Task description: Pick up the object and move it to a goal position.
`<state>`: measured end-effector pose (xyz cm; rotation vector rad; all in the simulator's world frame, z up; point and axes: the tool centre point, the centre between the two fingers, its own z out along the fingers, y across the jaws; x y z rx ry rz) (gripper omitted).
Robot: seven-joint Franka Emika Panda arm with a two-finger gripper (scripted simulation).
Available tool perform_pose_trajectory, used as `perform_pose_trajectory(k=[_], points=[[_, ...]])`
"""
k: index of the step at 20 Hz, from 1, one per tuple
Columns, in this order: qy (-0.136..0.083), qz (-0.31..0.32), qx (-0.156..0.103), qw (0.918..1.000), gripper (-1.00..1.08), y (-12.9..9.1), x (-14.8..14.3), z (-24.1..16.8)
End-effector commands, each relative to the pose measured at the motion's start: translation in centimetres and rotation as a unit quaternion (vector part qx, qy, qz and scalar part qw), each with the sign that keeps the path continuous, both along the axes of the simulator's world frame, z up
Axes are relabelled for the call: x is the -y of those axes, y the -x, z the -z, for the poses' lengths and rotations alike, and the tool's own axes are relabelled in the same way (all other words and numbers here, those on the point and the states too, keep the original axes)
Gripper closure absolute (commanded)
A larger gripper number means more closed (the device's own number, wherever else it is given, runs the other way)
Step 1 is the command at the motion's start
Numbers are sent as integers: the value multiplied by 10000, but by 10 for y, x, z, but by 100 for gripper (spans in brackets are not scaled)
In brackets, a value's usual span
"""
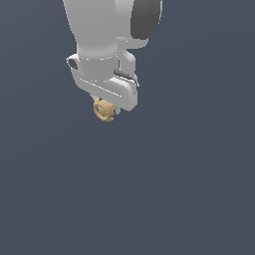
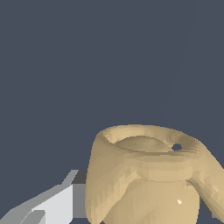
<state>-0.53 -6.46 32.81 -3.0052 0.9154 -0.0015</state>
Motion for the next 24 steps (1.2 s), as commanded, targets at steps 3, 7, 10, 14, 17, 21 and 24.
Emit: perform_pose_trajectory(k=[3, 7, 10, 14, 17, 21, 24], points=[[1, 0, -5, 10000, 108, 4, 0, -50], [1, -3, -5, 10000, 108, 5, 0, -88], [1, -3, -5, 10000, 108, 6, 0, -110], [0, -6, -5, 10000, 108, 6, 0, -131], [0, -6, -5, 10000, 108, 6, 0, -141], [0, -6, -5, 10000, 108, 5, 0, -149], [0, -6, -5, 10000, 108, 5, 0, -151]])
